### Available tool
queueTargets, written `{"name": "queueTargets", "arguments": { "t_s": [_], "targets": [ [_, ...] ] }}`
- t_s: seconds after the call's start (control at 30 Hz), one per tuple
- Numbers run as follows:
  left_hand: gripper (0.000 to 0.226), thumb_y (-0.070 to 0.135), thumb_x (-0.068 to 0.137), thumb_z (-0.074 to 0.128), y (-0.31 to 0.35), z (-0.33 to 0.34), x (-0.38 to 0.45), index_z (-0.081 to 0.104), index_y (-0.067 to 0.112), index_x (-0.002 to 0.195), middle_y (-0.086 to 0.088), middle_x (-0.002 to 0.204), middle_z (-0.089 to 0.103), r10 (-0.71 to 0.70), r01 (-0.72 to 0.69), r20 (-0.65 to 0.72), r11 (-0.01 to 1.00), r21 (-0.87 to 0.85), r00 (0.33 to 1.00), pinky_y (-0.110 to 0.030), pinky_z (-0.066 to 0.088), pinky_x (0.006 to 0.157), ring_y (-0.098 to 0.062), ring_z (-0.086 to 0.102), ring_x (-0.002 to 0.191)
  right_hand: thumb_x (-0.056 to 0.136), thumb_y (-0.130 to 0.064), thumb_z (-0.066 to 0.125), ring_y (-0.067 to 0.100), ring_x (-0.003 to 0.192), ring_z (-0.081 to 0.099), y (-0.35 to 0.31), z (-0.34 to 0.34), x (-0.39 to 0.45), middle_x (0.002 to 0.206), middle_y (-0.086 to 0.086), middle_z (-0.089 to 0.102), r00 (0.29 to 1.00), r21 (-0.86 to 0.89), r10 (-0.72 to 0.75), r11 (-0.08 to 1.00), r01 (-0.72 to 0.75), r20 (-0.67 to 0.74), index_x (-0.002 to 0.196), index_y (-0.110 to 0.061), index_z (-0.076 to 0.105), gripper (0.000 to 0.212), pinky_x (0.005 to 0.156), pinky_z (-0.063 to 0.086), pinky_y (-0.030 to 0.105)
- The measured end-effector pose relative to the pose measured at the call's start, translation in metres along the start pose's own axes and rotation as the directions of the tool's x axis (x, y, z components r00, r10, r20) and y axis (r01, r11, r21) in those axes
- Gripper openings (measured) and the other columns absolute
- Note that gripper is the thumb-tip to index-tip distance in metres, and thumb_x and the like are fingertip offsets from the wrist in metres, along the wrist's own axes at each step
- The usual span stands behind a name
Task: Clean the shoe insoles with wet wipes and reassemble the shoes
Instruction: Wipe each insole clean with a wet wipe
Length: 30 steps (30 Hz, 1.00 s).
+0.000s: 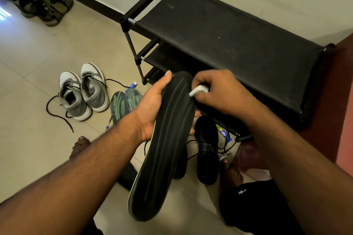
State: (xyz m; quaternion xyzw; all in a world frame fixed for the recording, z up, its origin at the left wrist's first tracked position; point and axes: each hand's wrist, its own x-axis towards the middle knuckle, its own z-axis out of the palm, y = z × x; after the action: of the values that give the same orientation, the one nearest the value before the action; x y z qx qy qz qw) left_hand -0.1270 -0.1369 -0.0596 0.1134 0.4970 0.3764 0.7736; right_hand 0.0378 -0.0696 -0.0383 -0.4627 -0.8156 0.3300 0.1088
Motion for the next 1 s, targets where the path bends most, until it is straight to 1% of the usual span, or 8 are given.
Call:
{"name": "queueTargets", "arguments": {
  "t_s": [0.1,0.3,0.47,0.63,0.7,0.83,0.9,1.0],
  "targets": [
    [0.072,0.069,0.092,0.039,-0.0043,0.0033,0.0008,0.077,0.009,0.102,-0.018,0.104,0.07,-0.045,0.044,0.035,0.999,0.033,0.998,-0.057,0.049,0.089,-0.039,0.065,0.097,0.075,-0.005,0.065,0.0,0.068,0.056,0.0008,-0.0024,0.0022,0.072,-0.011,0.062,0.989,0.01,0.005,1.0,-0.004,-0.146,0.078,-0.016,0.067,0.012,0.059,0.038,0.006],
    [0.077,0.068,0.092,0.042,0.0027,-0.0017,0.0018,0.06,0.002,0.129,-0.027,0.115,0.057,0.003,-0.003,0.0,0.999,-0.05,1.0,-0.065,0.043,0.096,-0.04,0.057,0.101,0.071,-0.01,0.075,-0.007,0.066,0.057,-0.0023,-0.0003,-0.0027,0.067,-0.013,0.064,0.984,0.013,0.014,1.0,-0.016,0.175,0.074,-0.022,0.069,0.014,0.055,0.04,0.007],
    [0.06,0.054,0.077,0.05,-0.0008,0.006,-0.0019,0.072,0.006,0.105,-0.022,0.104,0.066,-0.048,0.049,0.033,0.998,-0.029,0.998,-0.056,0.051,0.085,-0.042,0.062,0.105,0.074,-0.006,0.066,-0.002,0.068,0.058,0.0006,-0.0019,0.0028,0.072,-0.012,0.065,0.988,0.033,-0.006,0.999,0.012,-0.153,0.079,-0.017,0.069,0.013,0.06,0.041,0.008],
    [0.073,0.058,0.09,0.043,0.0017,0.0028,0.0,0.055,-0.001,0.131,-0.025,0.109,0.059,-0.005,0.005,-0.006,1.0,0.006,1.0,-0.059,0.054,0.078,-0.039,0.063,0.093,0.073,-0.013,0.074,-0.002,0.067,0.06,-0.0016,-0.0037,-0.0037,0.071,-0.01,0.067,0.978,0.013,0.018,1.0,-0.021,0.206,0.076,-0.022,0.07,0.01,0.058,0.043,0.013],
    [0.072,0.059,0.093,0.04,-0.0001,0.0029,0.0009,0.058,0.0,0.129,-0.024,0.109,0.06,-0.005,0.005,0.001,0.999,0.033,1.0,-0.061,0.052,0.084,-0.039,0.064,0.095,0.075,-0.012,0.072,-0.003,0.067,0.058,-0.0001,-0.0021,-0.0021,0.07,-0.011,0.065,0.993,0.015,0.027,0.999,-0.029,0.116,0.078,-0.02,0.071,0.009,0.058,0.041,0.011],
    [0.065,0.059,0.095,0.038,-0.0026,0.0079,-0.0003,0.076,0.006,0.101,-0.021,0.111,0.064,-0.038,0.036,0.039,0.998,0.043,0.999,-0.058,0.044,0.094,-0.042,0.06,0.106,0.073,-0.006,0.066,-0.002,0.066,0.056,0.0015,-0.0031,0.0026,0.072,-0.009,0.066,0.985,0.033,0.021,0.999,-0.015,-0.173,0.08,-0.017,0.071,0.013,0.059,0.039,0.007],
    [0.067,0.06,0.096,0.038,-0.0007,0.0055,0.0004,0.071,0.004,0.11,-0.023,0.111,0.063,-0.035,0.034,0.028,0.999,0.031,0.999,-0.058,0.045,0.093,-0.042,0.061,0.105,0.074,-0.007,0.069,-0.005,0.066,0.057,0.0012,-0.0046,0.0015,0.069,-0.013,0.064,0.996,0.034,0.003,0.999,0.0,-0.086,0.079,-0.019,0.071,0.013,0.059,0.039,0.007],
    [0.072,0.066,0.093,0.041,0.0016,0.0007,0.0036,0.063,0.004,0.122,-0.025,0.111,0.059,-0.014,0.014,0.012,1.0,0.008,1.0,-0.064,0.048,0.089,-0.039,0.062,0.093,0.074,-0.01,0.074,-0.008,0.068,0.06,-0.0006,-0.0035,-0.0022,0.07,-0.014,0.067,0.982,0.019,0.004,1.0,-0.007,0.187,0.079,-0.021,0.071,0.012,0.059,0.041,0.008]
  ]
}}
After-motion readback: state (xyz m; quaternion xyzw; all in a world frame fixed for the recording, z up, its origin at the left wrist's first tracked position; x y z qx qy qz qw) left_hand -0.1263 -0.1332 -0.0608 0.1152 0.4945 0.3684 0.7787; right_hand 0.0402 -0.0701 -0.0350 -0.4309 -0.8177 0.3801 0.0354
